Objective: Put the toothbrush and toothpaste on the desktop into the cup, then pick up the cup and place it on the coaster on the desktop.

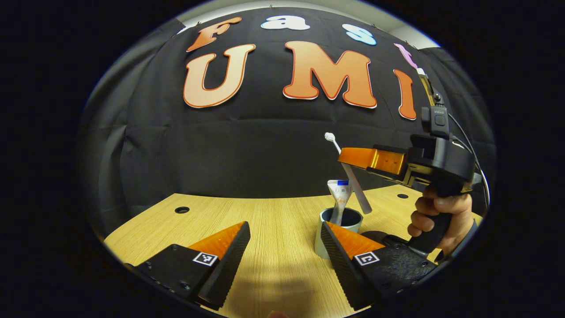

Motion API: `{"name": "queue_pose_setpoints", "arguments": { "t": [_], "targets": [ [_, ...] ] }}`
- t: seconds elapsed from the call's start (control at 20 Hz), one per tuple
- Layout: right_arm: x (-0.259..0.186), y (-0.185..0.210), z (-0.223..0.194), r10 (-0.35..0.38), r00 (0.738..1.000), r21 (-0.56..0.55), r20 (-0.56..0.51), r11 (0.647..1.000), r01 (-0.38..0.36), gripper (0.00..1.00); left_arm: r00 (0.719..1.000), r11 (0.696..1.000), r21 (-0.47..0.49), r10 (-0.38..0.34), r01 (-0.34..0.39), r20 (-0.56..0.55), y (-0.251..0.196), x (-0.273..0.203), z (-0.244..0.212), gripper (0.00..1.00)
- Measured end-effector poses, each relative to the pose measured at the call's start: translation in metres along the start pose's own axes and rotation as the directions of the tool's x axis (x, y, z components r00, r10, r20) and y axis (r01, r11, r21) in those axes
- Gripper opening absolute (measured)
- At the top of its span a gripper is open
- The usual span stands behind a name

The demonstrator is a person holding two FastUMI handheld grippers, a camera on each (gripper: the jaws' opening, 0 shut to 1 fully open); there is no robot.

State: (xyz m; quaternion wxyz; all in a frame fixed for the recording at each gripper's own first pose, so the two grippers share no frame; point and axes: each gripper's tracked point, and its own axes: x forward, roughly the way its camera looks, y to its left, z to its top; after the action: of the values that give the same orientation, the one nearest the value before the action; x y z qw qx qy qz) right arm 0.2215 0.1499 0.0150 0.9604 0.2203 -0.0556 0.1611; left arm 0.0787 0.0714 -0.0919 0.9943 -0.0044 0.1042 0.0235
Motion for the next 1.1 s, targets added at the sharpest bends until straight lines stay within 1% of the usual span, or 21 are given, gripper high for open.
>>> {"name": "queue_pose_setpoints", "arguments": {
  "t": [0.15,0.35,0.45,0.6,0.65,0.7,0.75,0.85,0.95,1.1],
  "targets": [
    [0.007,-0.002,0.002,0.009,0.999,0.019,0.037,1.000,-0.010,0.03,1.000,1.000,-0.001,0.004,-0.004,-0.002,0.001,-0.001,-0.002,0.96],
    [0.011,0.003,-0.001,0.042,0.997,0.062,0.064,0.997,-0.046,0.03,1.000,1.000,-0.004,0.004,-0.004,-0.008,0.000,-0.002,-0.003,0.96],
    [0.012,0.003,-0.003,0.044,0.996,0.068,0.076,0.997,-0.049,0.04,1.000,1.000,-0.003,0.005,-0.005,-0.007,0.000,0.000,-0.002,0.96],
    [0.011,0.002,-0.011,0.041,0.998,0.053,0.055,0.998,-0.044,0.08,1.000,1.000,-0.003,0.006,-0.006,-0.009,0.000,-0.002,-0.004,0.96],
    [0.008,0.002,-0.012,0.045,0.998,0.048,0.049,0.998,-0.047,0.10,1.000,1.000,-0.004,0.004,-0.004,-0.012,0.000,-0.003,-0.003,1.00],
    [0.005,0.000,-0.010,0.045,0.998,0.048,0.054,0.998,-0.048,0.12,1.000,1.000,-0.005,0.003,-0.003,-0.016,0.000,-0.003,-0.004,0.96],
    [0.004,-0.004,-0.008,0.035,0.997,0.051,0.062,0.998,-0.038,0.16,1.000,1.000,-0.006,0.000,-0.001,-0.019,-0.001,-0.002,-0.005,0.96],
    [0.004,-0.011,-0.012,0.021,0.999,0.069,0.048,0.997,-0.024,0.16,1.000,1.000,-0.007,0.000,-0.001,-0.020,-0.002,-0.003,-0.004,0.96],
    [0.003,-0.011,-0.014,0.030,0.999,0.104,0.043,0.994,-0.034,0.16,1.000,1.000,-0.007,0.003,-0.003,-0.015,0.000,-0.005,-0.003,0.96],
    [0.001,-0.011,-0.015,0.036,0.999,0.118,0.037,0.992,-0.040,0.16,1.000,1.000,-0.006,0.003,-0.003,-0.019,-0.001,-0.003,-0.004,0.96]
  ]
}}
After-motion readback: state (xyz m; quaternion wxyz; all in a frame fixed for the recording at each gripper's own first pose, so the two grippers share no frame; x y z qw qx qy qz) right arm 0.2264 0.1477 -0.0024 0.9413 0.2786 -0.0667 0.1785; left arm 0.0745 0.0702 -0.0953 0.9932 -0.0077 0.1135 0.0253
